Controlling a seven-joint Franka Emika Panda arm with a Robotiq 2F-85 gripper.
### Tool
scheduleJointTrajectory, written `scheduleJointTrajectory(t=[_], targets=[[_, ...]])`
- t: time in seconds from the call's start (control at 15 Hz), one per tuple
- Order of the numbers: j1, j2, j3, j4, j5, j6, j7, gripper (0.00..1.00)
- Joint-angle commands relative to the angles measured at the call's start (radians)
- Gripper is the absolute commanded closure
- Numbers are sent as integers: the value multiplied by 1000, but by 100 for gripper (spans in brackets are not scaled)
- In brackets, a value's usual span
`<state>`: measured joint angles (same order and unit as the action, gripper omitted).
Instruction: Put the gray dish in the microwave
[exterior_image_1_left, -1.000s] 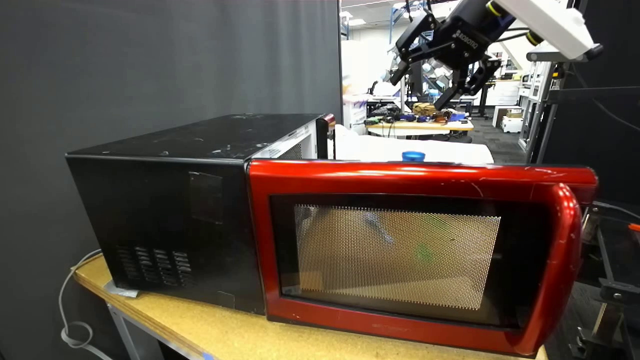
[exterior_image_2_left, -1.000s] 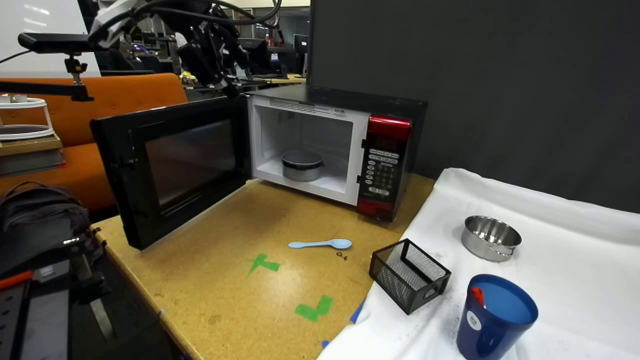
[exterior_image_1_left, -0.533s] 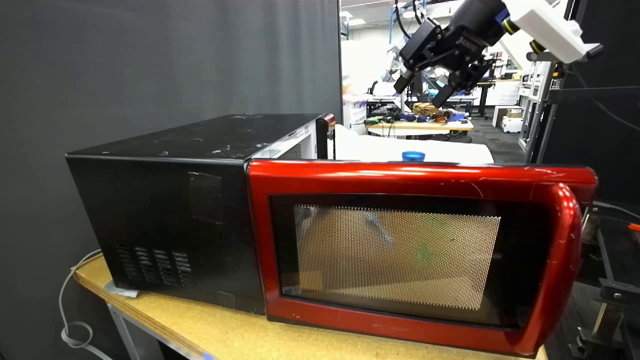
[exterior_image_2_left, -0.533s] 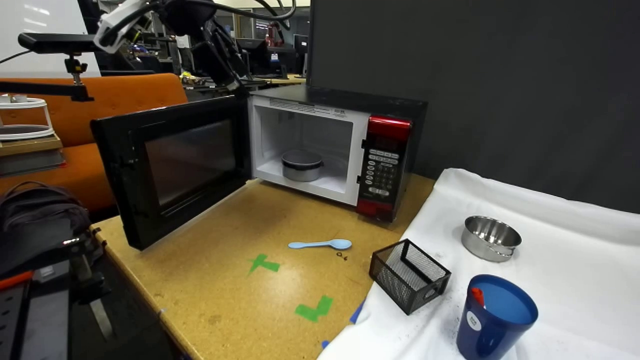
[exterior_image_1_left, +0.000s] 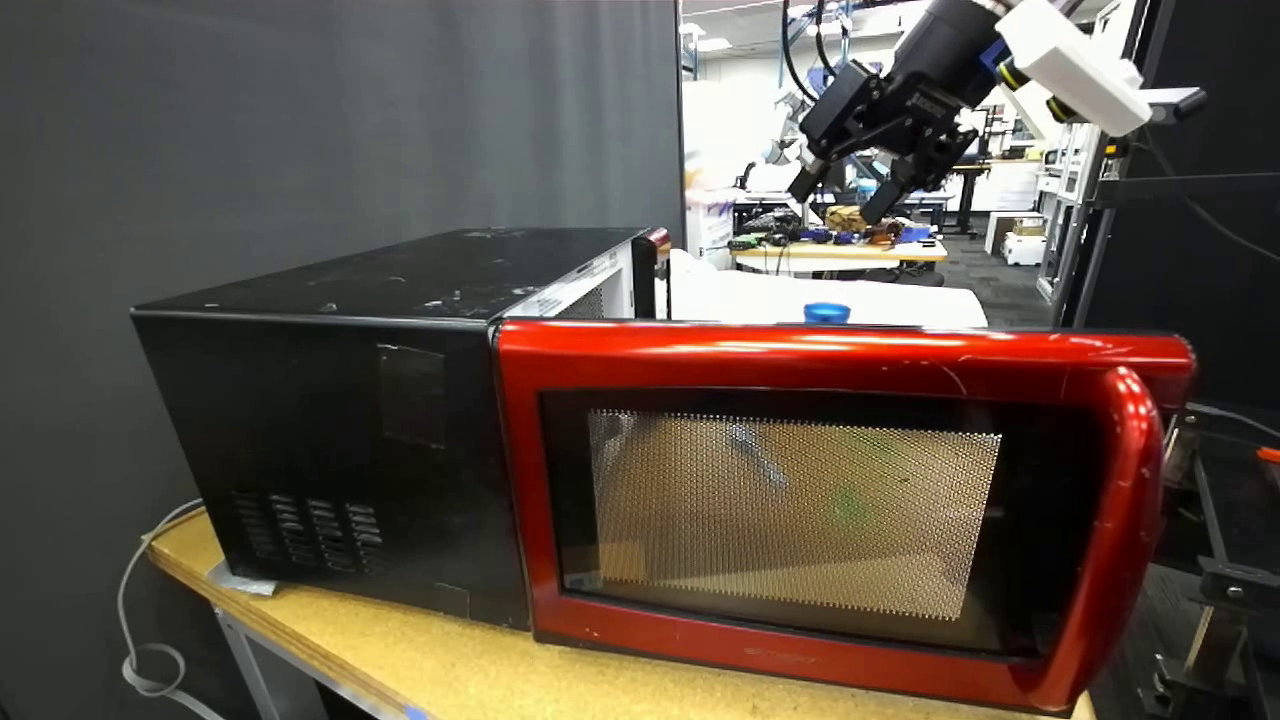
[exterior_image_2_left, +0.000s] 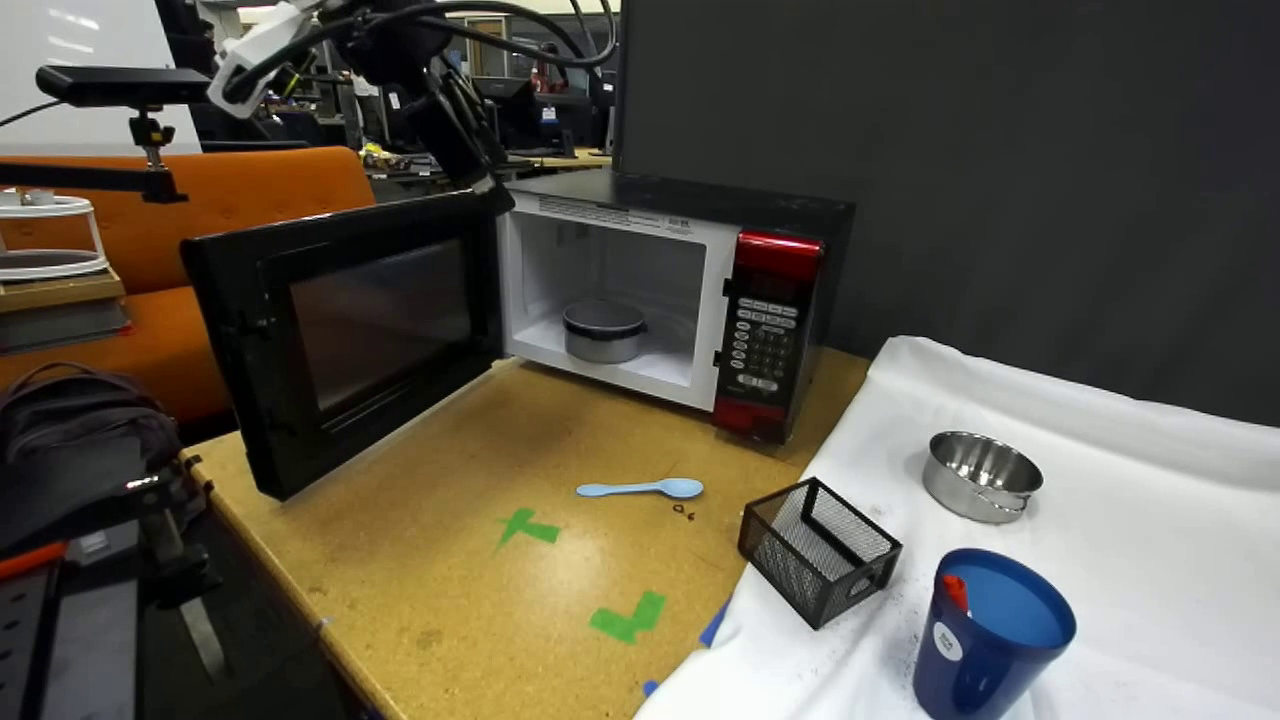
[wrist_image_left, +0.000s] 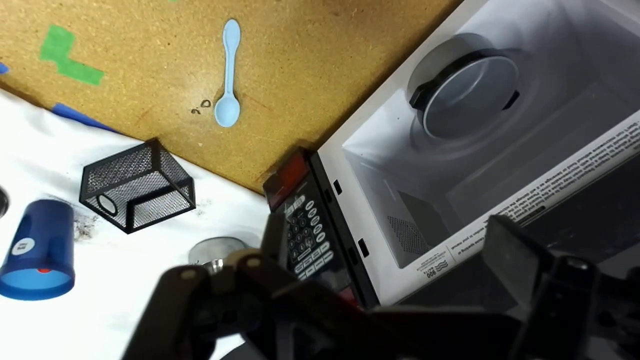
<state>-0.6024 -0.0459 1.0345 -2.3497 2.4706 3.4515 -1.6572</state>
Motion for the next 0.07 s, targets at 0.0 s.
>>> scheduleJointTrajectory(t=[0.0], targets=[[0,0,-1,1,0,0,0,0]])
